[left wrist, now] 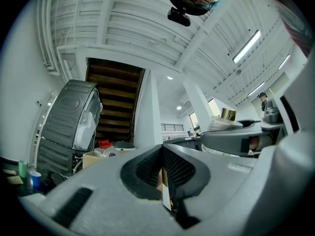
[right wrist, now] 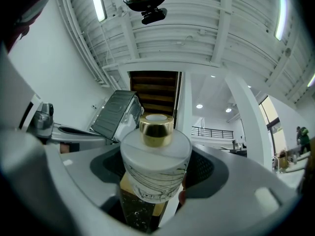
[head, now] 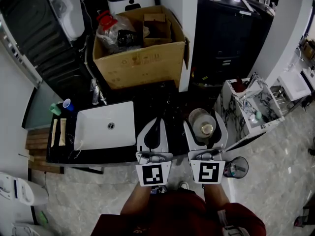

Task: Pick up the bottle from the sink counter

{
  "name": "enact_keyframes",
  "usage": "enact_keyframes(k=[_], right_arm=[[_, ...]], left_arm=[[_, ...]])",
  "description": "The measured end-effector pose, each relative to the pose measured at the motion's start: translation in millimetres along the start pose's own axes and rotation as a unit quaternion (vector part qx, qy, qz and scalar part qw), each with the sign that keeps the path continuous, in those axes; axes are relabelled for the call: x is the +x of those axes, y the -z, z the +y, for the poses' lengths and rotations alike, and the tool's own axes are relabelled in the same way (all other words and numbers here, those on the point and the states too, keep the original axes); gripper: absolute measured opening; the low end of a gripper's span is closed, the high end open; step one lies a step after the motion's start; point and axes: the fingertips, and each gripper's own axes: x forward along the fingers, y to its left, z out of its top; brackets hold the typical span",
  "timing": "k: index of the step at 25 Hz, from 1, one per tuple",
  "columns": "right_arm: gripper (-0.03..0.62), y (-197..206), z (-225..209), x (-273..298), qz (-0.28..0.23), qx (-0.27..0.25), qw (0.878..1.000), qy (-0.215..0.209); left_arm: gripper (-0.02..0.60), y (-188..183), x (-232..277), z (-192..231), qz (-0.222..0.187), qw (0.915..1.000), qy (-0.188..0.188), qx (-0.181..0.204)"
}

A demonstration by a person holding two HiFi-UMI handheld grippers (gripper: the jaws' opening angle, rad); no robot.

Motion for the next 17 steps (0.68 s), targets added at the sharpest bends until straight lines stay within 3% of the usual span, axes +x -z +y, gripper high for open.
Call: enact_keyframes(k=[17], right_arm=[[0.337, 2.0, -1.6, 3.4, 0.000, 0.000, 1.000, -0.005]], left_arm=[[0.001, 1.6, 2.5, -2.0, 0.003, 1.0000, 0.000, 0.006]])
